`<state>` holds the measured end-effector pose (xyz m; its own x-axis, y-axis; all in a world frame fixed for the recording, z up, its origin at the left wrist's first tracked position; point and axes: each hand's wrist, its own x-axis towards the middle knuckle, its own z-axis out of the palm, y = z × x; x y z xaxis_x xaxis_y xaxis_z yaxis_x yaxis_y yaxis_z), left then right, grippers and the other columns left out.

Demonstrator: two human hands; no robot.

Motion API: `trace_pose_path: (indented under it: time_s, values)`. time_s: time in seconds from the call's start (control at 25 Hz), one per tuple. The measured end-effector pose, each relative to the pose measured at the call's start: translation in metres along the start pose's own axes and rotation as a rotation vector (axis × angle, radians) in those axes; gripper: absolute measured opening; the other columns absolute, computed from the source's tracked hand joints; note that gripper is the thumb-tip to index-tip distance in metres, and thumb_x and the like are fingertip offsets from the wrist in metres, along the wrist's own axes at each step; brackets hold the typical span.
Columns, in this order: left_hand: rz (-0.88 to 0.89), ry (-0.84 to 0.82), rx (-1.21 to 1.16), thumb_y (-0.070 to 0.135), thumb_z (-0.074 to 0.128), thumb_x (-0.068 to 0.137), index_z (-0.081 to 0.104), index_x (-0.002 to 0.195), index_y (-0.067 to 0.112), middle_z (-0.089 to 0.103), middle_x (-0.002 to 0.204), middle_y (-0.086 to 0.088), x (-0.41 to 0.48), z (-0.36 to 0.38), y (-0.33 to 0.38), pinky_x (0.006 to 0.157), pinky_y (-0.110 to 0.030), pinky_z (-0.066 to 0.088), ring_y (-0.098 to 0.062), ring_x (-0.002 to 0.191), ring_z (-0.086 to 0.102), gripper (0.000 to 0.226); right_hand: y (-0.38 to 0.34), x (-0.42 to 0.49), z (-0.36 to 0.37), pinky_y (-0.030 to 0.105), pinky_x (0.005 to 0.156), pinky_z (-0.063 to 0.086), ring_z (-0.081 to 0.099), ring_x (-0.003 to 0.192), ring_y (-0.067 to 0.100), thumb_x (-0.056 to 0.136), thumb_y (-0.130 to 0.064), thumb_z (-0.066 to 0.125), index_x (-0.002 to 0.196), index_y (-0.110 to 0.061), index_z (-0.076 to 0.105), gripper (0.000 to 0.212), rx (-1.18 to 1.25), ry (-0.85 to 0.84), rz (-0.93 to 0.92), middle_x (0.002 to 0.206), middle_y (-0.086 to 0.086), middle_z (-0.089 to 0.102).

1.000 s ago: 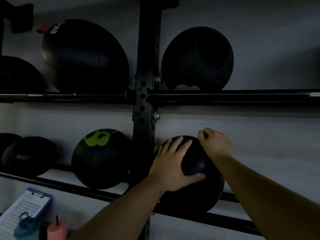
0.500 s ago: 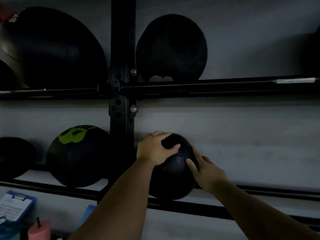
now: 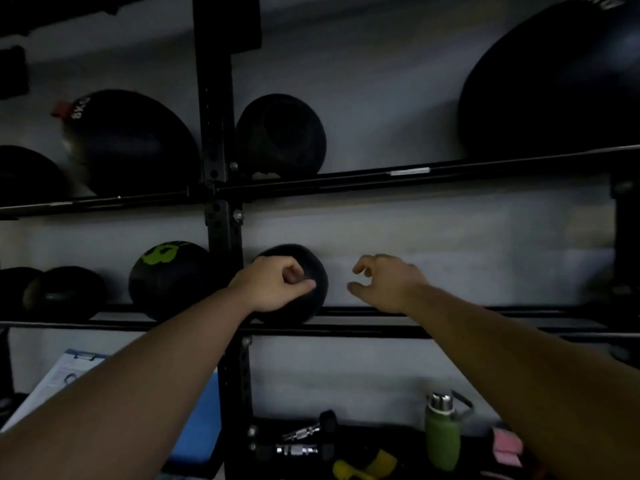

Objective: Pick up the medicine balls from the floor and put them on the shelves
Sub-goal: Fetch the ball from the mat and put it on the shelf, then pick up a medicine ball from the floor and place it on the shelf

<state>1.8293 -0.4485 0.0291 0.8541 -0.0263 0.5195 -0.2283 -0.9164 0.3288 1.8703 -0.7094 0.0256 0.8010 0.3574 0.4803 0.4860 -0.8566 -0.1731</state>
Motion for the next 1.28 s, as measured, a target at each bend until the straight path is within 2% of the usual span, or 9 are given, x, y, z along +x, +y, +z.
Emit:
trace_pose_path:
  time_s: [0.24,0.44,0.64,0.8,0.88,0.96,1.08,1.16,1.28]
  values:
    - [0.035,-0.072,0.025,0.069,0.076,0.08,0.073,0.103,0.038,0.073,0.098,0.018,-0.085,0.007,0.127,0.082,-0.028,0.055,-0.004,0.089,0.069,0.039,0.059,-0.14,-0.089,0.043,0.106,0.043,0.06,0.118,0.021,0.094,-0.061,0.058,0.134,-0.034,0.058,0.048,-0.005,-0.019,0.024,0.132,-0.003,0.065]
    - [0.171,-0.072,0.03,0.073,0.073,0.08,0.07,0.104,0.037,0.073,0.102,0.015,-0.119,-0.009,0.232,0.091,-0.034,0.056,-0.011,0.096,0.069,0.044,0.081,-0.233,-0.163,0.039,0.096,0.046,0.061,0.116,0.023,0.095,-0.061,0.057,0.135,-0.033,0.058,0.049,-0.079,0.001,0.126,0.13,-0.002,0.067]
    - [0.284,-0.089,0.018,0.071,0.073,0.081,0.069,0.1,0.036,0.072,0.101,0.013,-0.172,-0.021,0.292,0.084,-0.031,0.05,-0.016,0.097,0.067,0.04,0.069,-0.336,-0.219,0.039,0.088,0.055,0.064,0.106,0.023,0.092,-0.06,0.06,0.129,-0.033,0.062,0.047,-0.07,0.095,0.264,0.121,-0.004,0.069]
    - [0.352,-0.177,-0.047,0.087,0.065,0.068,0.067,0.091,0.04,0.069,0.096,0.02,-0.234,-0.008,0.317,0.089,-0.038,0.056,-0.015,0.096,0.068,0.052,0.05,-0.416,-0.217,0.037,0.078,0.052,0.065,0.099,0.026,0.091,-0.059,0.062,0.12,-0.032,0.065,0.039,-0.069,0.046,0.395,0.109,-0.001,0.066]
    - [0.382,-0.248,-0.084,0.095,0.056,0.059,0.065,0.089,0.043,0.069,0.097,0.021,-0.276,0.006,0.327,0.087,-0.038,0.056,-0.015,0.095,0.066,0.061,0.041,-0.458,-0.201,0.039,0.086,0.053,0.065,0.106,0.029,0.091,-0.057,0.064,0.121,-0.03,0.066,0.04,-0.067,-0.012,0.448,0.116,0.002,0.067]
    - [0.419,-0.322,-0.12,0.093,0.056,0.061,0.066,0.093,0.041,0.071,0.099,0.019,-0.316,0.023,0.344,0.087,-0.037,0.056,-0.015,0.096,0.067,0.062,0.037,-0.503,-0.188,0.038,0.091,0.053,0.064,0.11,0.03,0.09,-0.055,0.066,0.122,-0.029,0.067,0.041,-0.077,-0.031,0.519,0.121,0.003,0.068]
    - [0.469,-0.429,-0.108,0.087,0.063,0.071,0.066,0.099,0.04,0.07,0.103,0.015,-0.369,0.046,0.376,0.09,-0.037,0.054,-0.017,0.102,0.066,0.055,0.041,-0.57,-0.186,0.032,0.078,0.049,0.066,0.1,0.027,0.089,-0.054,0.069,0.119,-0.031,0.067,0.038,-0.087,-0.062,0.621,0.109,0.001,0.069]
    - [0.482,-0.48,-0.123,0.093,0.056,0.062,0.066,0.096,0.041,0.067,0.099,0.017,-0.401,0.061,0.401,0.083,-0.036,0.051,-0.016,0.099,0.063,0.062,0.05,-0.61,-0.191,0.031,0.072,0.047,0.066,0.094,0.024,0.089,-0.055,0.068,0.12,-0.03,0.065,0.04,-0.096,-0.067,0.678,0.106,0.0,0.07]
    - [0.505,-0.538,-0.156,0.097,0.046,0.051,0.067,0.1,0.043,0.066,0.099,0.018,-0.441,0.088,0.441,0.079,-0.036,0.051,-0.015,0.095,0.062,0.076,0.071,-0.663,-0.197,0.035,0.08,0.054,0.066,0.098,0.025,0.089,-0.055,0.067,0.12,-0.029,0.065,0.041,-0.094,-0.072,0.738,0.109,0.001,0.07]
